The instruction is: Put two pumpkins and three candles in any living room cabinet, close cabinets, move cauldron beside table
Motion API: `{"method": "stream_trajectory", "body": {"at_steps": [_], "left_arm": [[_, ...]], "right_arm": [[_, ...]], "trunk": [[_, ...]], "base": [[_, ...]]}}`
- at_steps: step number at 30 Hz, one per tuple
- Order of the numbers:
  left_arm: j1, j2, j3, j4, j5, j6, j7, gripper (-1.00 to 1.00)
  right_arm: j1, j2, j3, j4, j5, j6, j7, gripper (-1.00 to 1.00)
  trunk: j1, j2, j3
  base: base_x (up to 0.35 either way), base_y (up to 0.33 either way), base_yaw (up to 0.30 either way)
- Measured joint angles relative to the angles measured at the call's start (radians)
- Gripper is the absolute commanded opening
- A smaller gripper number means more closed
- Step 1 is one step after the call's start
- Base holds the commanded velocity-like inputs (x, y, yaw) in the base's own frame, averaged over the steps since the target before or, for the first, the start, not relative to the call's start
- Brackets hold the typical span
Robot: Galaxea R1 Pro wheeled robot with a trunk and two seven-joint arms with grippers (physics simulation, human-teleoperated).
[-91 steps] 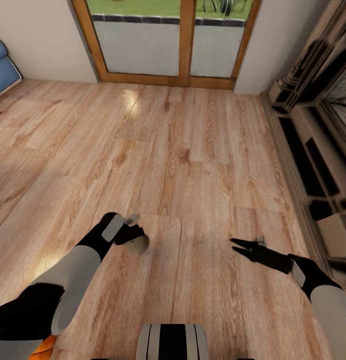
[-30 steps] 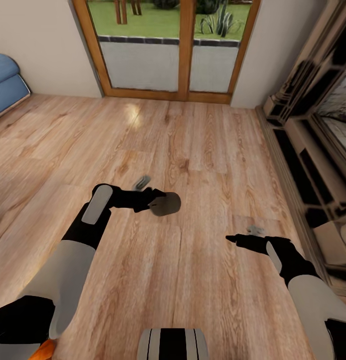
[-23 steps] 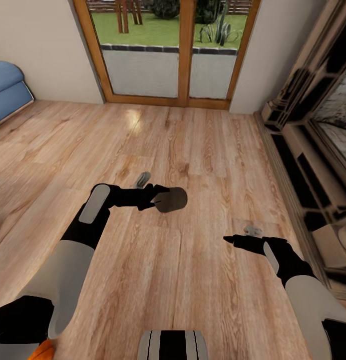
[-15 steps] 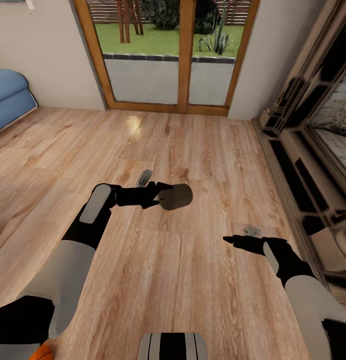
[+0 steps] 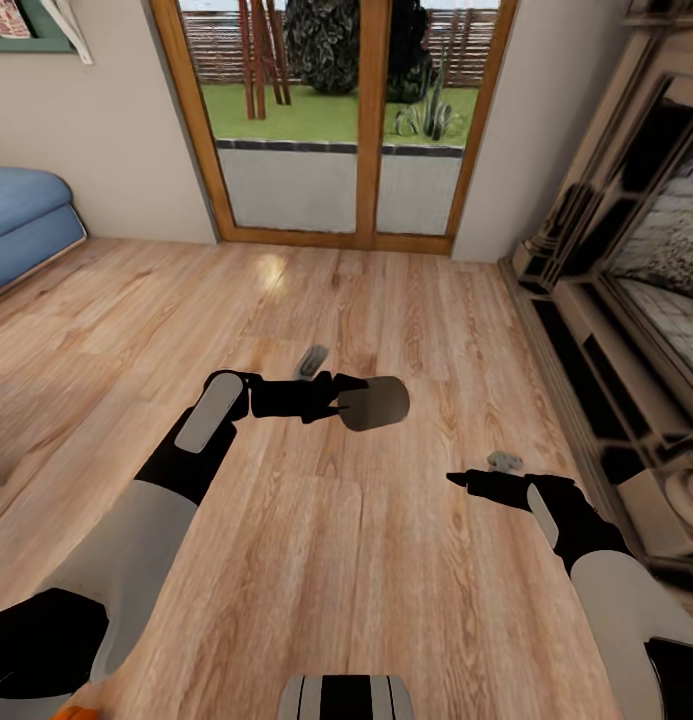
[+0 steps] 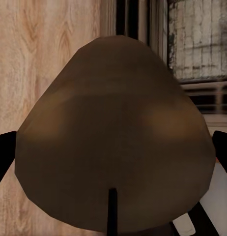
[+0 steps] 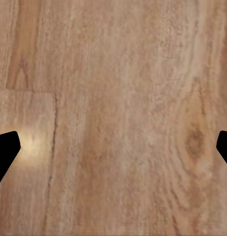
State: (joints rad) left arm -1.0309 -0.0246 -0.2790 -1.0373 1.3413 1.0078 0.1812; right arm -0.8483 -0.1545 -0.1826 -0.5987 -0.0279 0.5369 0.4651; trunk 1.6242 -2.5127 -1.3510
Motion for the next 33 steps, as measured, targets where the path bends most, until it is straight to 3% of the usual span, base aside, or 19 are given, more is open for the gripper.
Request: {"method": "stream_trajectory", "body": {"at_steps": [17, 33], "left_arm": [[0.0, -0.006, 0.0, 0.006, -0.001, -0.001, 0.0, -1.0], [0.0, -0.008, 0.0, 0.01, -0.008, -0.001, 0.0, -1.0]], "right_arm": [[0.0, 0.0, 0.0, -0.006, -0.002, 0.002, 0.021, 1.0], [0.0, 0.0, 0.0, -0.006, 0.0, 0.001, 0.02, 1.0]], "trunk": [[-0.008, 0.004, 0.066], [-0.014, 0.007, 0.12]], "base": [[0.0, 0.0, 0.007], [0.0, 0.0, 0.235]]}}
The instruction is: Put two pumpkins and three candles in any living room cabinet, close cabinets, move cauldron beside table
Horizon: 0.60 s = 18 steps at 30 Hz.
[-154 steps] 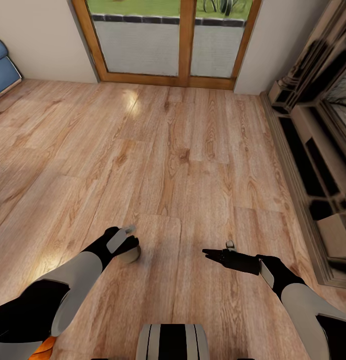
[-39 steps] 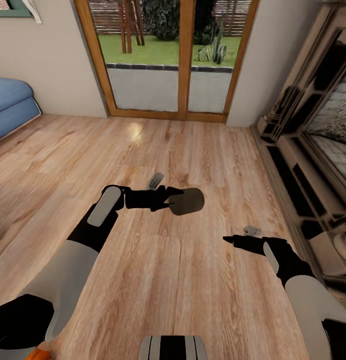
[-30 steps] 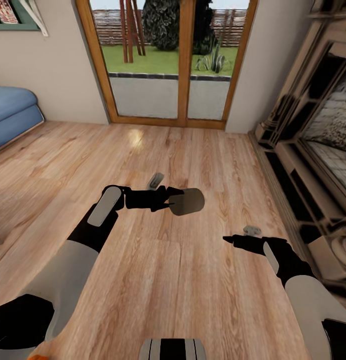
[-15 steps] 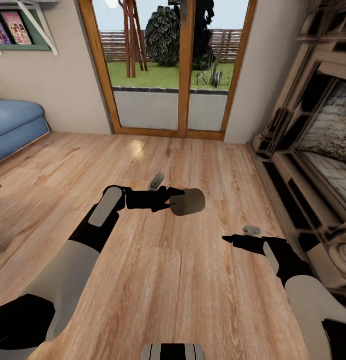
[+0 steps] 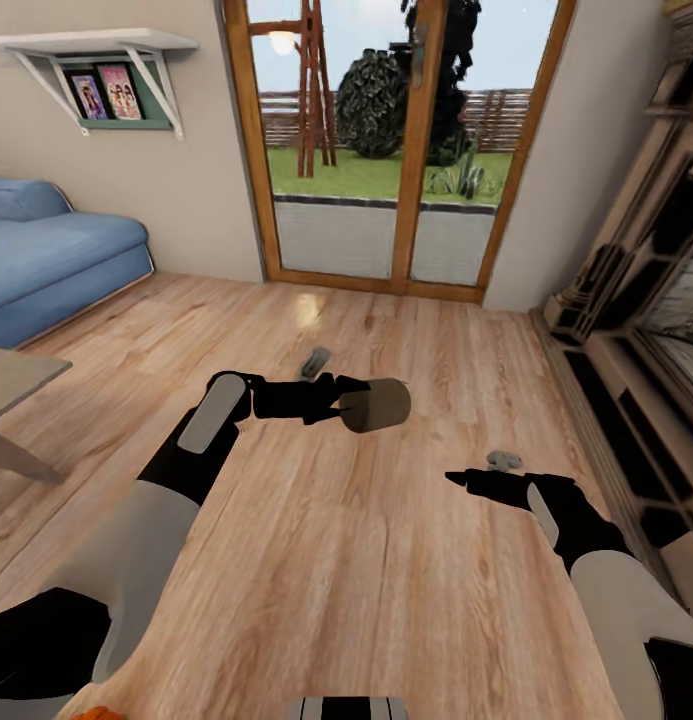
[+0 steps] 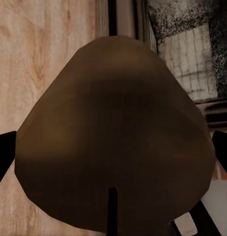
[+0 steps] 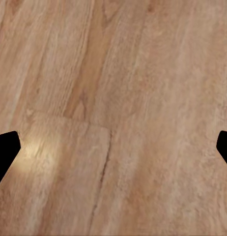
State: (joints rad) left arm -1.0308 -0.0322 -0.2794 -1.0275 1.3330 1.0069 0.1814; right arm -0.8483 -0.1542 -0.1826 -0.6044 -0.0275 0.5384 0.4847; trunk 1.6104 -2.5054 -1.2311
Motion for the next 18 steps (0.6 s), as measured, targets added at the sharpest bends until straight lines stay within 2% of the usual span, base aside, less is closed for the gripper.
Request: {"method": "stream_trajectory", "body": {"at_steps": [18], "left_arm": [[0.0, -0.002, 0.0, 0.003, -0.004, -0.001, 0.0, -1.0]], "right_arm": [[0.0, 0.001, 0.0, 0.0, 0.0, 0.0, 0.0, 1.0]], "trunk": [[0.0, 0.0, 0.0]], "base": [[0.0, 0.0, 0.281]]}}
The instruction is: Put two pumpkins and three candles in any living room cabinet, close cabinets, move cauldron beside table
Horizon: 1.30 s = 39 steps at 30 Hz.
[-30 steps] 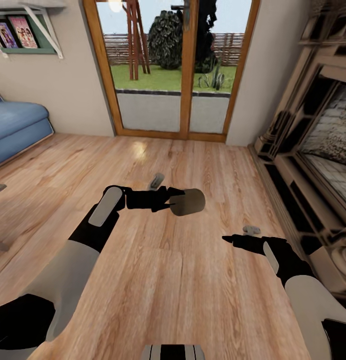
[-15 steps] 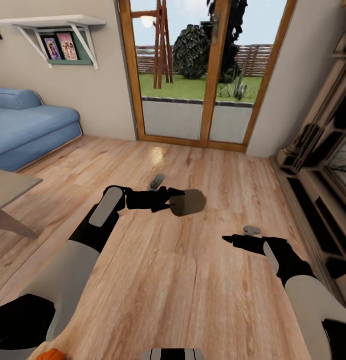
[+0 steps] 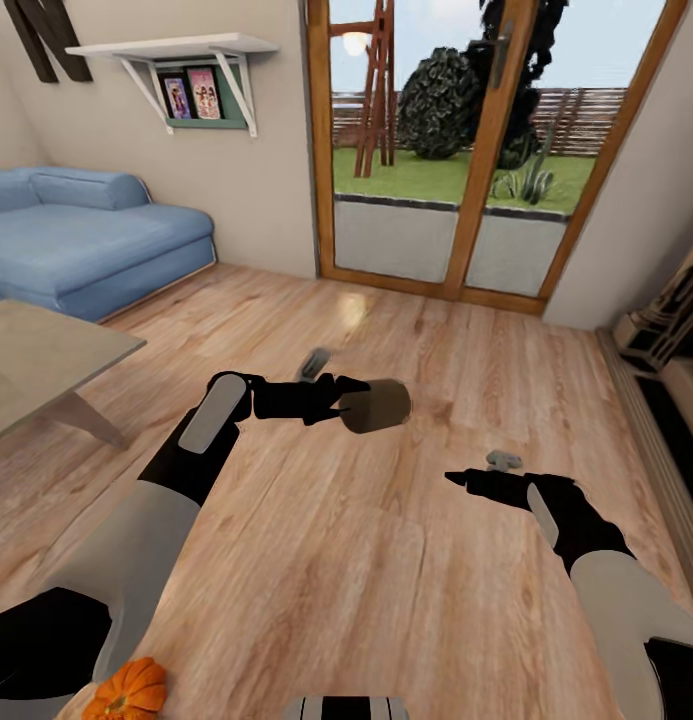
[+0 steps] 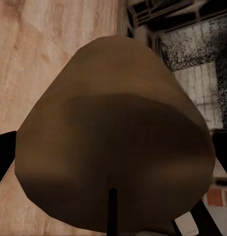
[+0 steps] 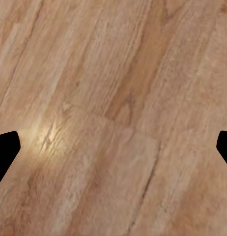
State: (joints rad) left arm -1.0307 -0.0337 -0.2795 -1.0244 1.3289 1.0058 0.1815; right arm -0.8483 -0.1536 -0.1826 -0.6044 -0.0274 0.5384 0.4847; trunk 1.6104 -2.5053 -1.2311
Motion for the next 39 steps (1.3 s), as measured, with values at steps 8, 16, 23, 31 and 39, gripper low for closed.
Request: {"method": "stream_trajectory", "body": {"at_steps": [8, 16, 23, 31, 39], "left_arm": [[0.0, 0.0, 0.0, 0.0, 0.0, 0.0, 0.0, -1.0], [0.0, 0.0, 0.0, 0.0, 0.001, 0.0, 0.0, -1.0], [0.0, 0.001, 0.0, 0.001, 0.0, 0.0, 0.0, -1.0], [0.0, 0.002, 0.0, 0.001, 0.001, 0.0, 0.0, -1.0], [0.0, 0.002, 0.0, 0.001, 0.001, 0.0, 0.0, -1.0]], "right_arm": [[0.0, -0.001, 0.0, 0.0, 0.0, 0.0, 0.0, 1.0], [0.0, -0.001, 0.0, 0.0, 0.0, 0.0, 0.0, 1.0], [0.0, 0.0, 0.0, 0.001, 0.0, 0.0, 0.0, 1.0], [0.0, 0.0, 0.0, 0.002, 0.0, 0.0, 0.0, 1.0], [0.0, -0.001, 0.0, -0.001, 0.0, 0.0, 0.0, 1.0]], "trunk": [[0.0, 0.0, 0.0], [0.0, 0.0, 0.0], [0.0, 0.0, 0.0], [0.0, 0.0, 0.0], [0.0, 0.0, 0.0]], "base": [[0.0, 0.0, 0.281], [0.0, 0.0, 0.281], [0.0, 0.0, 0.281], [0.0, 0.0, 0.28], [0.0, 0.0, 0.276]]}}
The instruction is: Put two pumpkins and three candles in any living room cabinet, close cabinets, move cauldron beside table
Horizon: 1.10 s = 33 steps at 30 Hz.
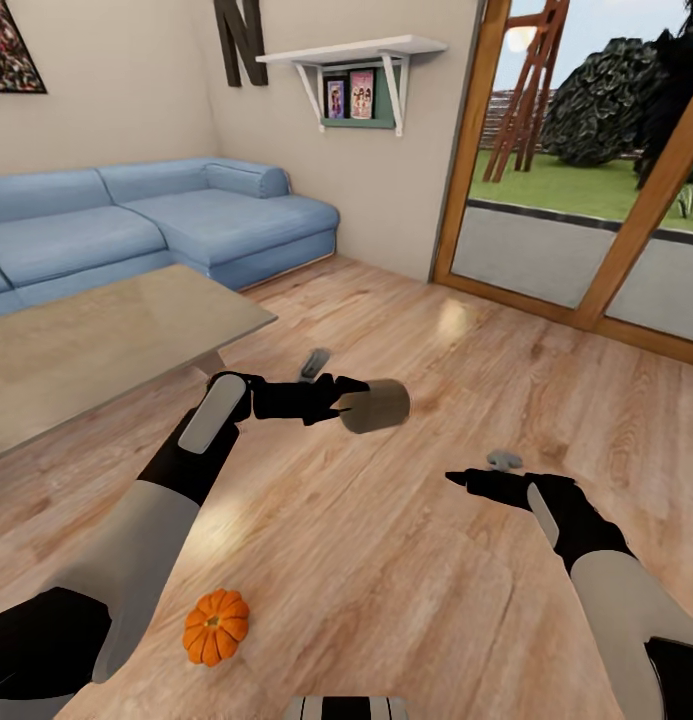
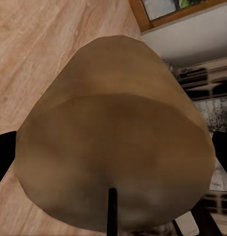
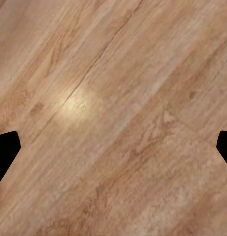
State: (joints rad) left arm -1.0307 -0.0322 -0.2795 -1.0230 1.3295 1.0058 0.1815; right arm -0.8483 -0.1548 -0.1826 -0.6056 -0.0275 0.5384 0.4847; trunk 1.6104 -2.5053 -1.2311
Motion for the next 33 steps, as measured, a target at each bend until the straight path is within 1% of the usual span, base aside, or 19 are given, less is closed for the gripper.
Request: {"method": "stream_trajectory", "body": {"at_steps": [10, 11, 12, 33], "left_arm": [[0.0, 0.0, 0.0, 0.0, 0.0, 0.0, 0.0, -1.0], [0.0, -0.001, 0.0, 0.0, -0.002, 0.0, 0.0, -1.0], [0.0, -0.001, 0.0, 0.0, 0.004, 0.0, 0.0, -1.0], [0.0, -0.002, 0.0, 0.0, 0.002, 0.0, 0.0, -1.0]], "right_arm": [[0.0, 0.0, -0.002, 0.0, 0.0, 0.0, 0.0, 1.0], [0.0, 0.0, -0.002, 0.0, 0.0, 0.0, 0.0, 1.0], [0.0, 0.0, -0.002, 0.0, 0.0, 0.0, 0.0, 1.0], [0.0, 0.0, -0.001, 0.001, -0.001, 0.0, 0.0, 1.0]], "trunk": [[0.0, 0.0, 0.0], [-0.001, 0.0, 0.004], [-0.001, 0.0, 0.008], [-0.01, 0.005, 0.089]], "base": [[0.0, 0.0, 0.26], [0.0, 0.0, 0.246], [0.0, 0.0, 0.244], [0.0, 0.0, 0.23]]}}
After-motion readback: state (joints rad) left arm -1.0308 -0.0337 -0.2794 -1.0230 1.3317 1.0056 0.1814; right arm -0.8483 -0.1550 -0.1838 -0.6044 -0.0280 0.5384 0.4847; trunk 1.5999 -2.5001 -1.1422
